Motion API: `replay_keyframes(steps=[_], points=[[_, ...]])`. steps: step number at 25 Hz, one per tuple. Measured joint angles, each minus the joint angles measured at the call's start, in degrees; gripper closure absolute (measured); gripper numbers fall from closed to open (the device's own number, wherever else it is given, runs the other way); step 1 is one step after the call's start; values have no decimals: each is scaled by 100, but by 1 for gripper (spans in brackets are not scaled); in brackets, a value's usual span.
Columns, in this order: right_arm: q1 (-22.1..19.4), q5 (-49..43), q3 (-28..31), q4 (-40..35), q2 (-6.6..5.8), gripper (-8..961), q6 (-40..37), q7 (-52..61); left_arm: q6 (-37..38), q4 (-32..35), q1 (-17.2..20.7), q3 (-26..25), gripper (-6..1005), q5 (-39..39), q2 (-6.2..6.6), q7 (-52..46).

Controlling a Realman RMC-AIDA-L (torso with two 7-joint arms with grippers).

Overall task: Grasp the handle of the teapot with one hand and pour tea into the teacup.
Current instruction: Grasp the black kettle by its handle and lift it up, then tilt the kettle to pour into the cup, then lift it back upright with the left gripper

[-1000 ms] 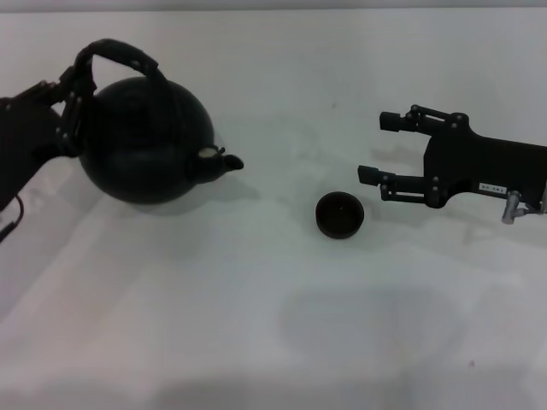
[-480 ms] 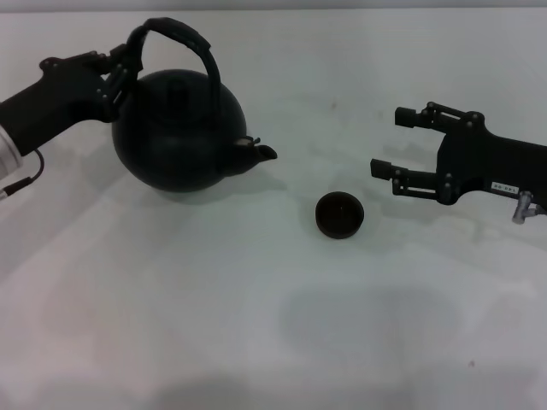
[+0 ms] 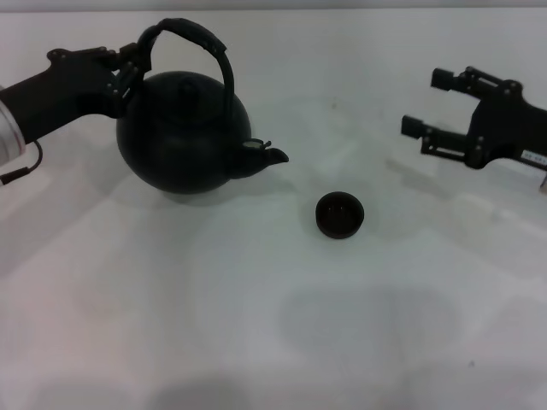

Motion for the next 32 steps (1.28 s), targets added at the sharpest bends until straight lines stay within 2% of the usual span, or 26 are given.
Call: replay_keyframes(steps=[9,12,23,32], points=[[-8,4,736,5,1,110,271,52,-773,1199,350,785,885,1117,1,-873],[-9,5,1024,9,0,110,390,187,-834,1433,407,869,885,1360,0,-1079],[16,41,1823,-41,-7,110,573,692,-846,1817,374,1031,886,2199,1,-1774],[1,293,1878,37,-9,111,625,666,-827,2136,190,1148,886,3221,2,-2534]])
